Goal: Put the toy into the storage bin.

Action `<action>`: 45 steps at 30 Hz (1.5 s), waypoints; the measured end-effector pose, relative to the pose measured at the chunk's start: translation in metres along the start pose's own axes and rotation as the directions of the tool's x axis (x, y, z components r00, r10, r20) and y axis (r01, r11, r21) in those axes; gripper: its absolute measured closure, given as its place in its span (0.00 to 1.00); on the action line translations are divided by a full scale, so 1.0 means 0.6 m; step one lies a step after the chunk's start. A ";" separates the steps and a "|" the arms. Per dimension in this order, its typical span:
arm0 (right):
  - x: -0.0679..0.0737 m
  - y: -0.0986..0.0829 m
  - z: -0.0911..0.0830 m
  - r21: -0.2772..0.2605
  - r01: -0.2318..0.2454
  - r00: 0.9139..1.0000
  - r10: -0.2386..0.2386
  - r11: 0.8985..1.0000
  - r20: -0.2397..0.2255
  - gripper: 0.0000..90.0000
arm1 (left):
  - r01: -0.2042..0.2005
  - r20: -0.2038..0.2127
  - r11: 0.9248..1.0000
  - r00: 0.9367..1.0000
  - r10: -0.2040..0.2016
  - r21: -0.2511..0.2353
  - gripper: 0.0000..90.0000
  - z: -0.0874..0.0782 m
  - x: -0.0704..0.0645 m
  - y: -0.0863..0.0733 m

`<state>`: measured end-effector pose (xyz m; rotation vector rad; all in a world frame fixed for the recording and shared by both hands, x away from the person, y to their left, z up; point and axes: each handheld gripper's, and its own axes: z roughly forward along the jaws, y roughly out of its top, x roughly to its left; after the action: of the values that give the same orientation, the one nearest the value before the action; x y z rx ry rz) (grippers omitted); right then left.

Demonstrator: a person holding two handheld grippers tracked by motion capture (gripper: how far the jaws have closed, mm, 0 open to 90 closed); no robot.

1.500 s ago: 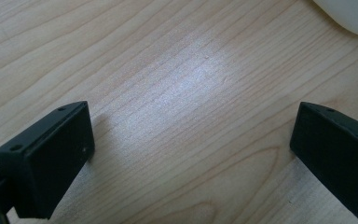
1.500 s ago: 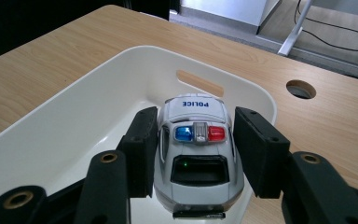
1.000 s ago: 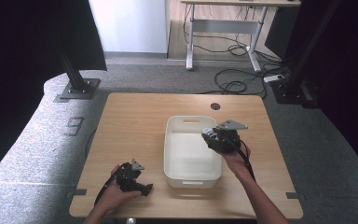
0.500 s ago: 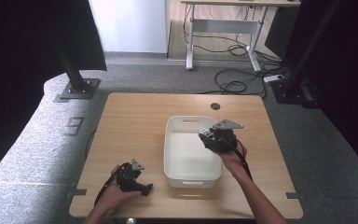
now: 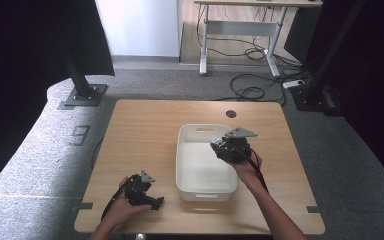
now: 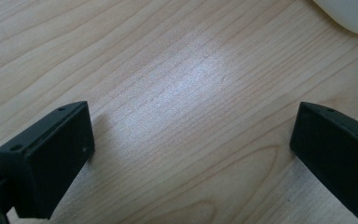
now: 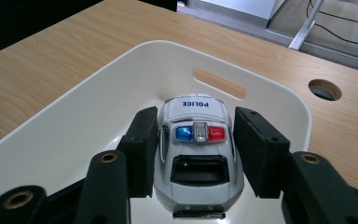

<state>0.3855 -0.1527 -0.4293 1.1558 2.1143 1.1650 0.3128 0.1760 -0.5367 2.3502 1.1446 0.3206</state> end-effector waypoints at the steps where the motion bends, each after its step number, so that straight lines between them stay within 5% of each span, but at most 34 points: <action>1: 0.001 0.000 0.001 0.001 0.000 1.000 0.000 1.000 -0.001 0.57 | 0.000 0.000 1.000 1.000 0.000 0.000 0.00 0.000 0.000 0.000; 45: 0.017 0.006 0.057 0.055 -0.012 1.000 0.013 0.998 -0.010 0.57 | -0.001 0.000 1.000 1.000 0.001 0.000 0.00 0.000 -0.001 -0.001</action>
<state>0.4057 -0.1278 -0.4446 1.1911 2.1619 1.1270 0.3122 0.1760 -0.5367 2.3514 1.1431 0.3210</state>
